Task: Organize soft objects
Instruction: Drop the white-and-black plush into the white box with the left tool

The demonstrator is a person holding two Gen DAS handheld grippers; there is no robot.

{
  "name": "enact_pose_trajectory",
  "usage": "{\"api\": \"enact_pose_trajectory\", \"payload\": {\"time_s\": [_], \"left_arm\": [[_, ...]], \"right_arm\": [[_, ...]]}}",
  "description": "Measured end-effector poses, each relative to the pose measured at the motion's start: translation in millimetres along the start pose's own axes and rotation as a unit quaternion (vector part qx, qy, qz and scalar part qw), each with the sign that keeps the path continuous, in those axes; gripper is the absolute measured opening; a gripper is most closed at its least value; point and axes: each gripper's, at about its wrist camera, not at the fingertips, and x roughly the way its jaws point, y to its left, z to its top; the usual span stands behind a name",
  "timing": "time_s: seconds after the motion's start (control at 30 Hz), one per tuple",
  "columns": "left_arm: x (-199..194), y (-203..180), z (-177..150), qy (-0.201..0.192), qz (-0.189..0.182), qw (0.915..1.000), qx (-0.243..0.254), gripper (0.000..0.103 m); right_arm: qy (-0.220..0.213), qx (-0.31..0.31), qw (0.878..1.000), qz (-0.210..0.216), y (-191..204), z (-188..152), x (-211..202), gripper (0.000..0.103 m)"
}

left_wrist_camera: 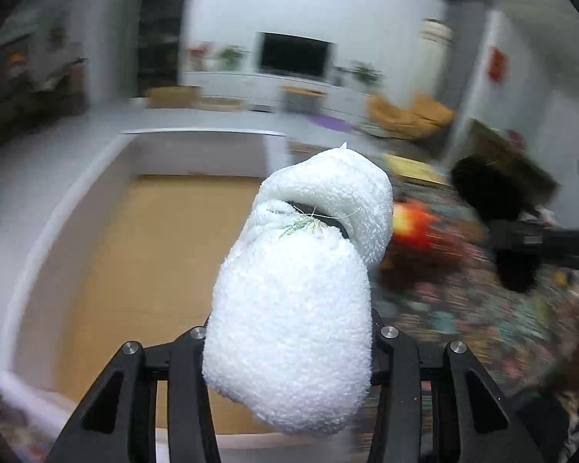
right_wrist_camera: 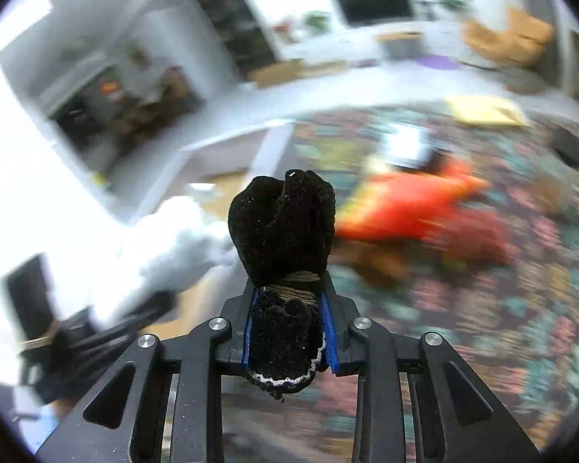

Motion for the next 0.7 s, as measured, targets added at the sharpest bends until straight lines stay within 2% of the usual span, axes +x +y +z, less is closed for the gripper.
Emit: {"api": "enact_pose_trajectory", "payload": {"time_s": [0.07,0.1,0.13,0.17,0.2,0.3,0.37,0.43,0.5,0.6,0.7], "left_arm": [[-1.3,31.5,1.6,0.005,0.062,0.998,-0.013,0.056],[0.0,45.0,1.0,0.013,0.093,0.9954,-0.019,0.074],[0.8,58.5,0.4,0.018,0.123,0.9918,-0.028,0.093],[-0.4,67.5,-1.2,0.016,0.143,0.9889,-0.036,0.098],[-3.6,77.4,-3.3,0.01,0.161,0.9858,-0.046,0.1],[-5.7,85.8,-9.6,0.003,0.166,0.9844,-0.056,0.1],[-11.5,73.1,-16.6,-0.008,0.158,0.9858,-0.056,0.1],[-11.2,52.3,-17.3,-0.018,0.128,0.9907,-0.041,0.1],[-16.8,29.7,-20.1,-0.026,0.092,0.9951,-0.022,0.1],[-17.0,-40.3,-25.9,-0.027,0.006,0.999,0.035,0.1],[-8.9,-100.3,-42.5,-0.003,-0.049,0.9949,0.088,0.103]], "right_arm": [[0.01,-0.013,0.999,0.034,36.1,3.8,18.4,0.037],[0.016,-0.018,0.999,0.046,51.3,6.1,30.1,0.05],[0.025,-0.022,0.998,0.059,62.4,6.7,41.3,0.081],[0.031,-0.024,0.997,0.07,69.6,8.1,50.8,0.086],[0.034,-0.02,0.997,0.07,74.1,8.1,57.4,0.085],[0.019,-0.015,0.998,0.055,65.0,2.1,53.0,0.085],[-0.001,-0.02,1.0,0.004,50.1,-0.2,44.1,0.085],[-0.025,-0.025,0.996,-0.078,27.5,-10.0,35.2,0.085],[-0.035,-0.017,0.986,-0.162,-7.3,-26.2,29.3,0.085],[-0.019,0.019,0.965,-0.262,-70.7,-59.4,29.8,0.085],[-0.005,0.072,0.953,-0.295,-125.9,-91.6,30.4,0.085]]}}
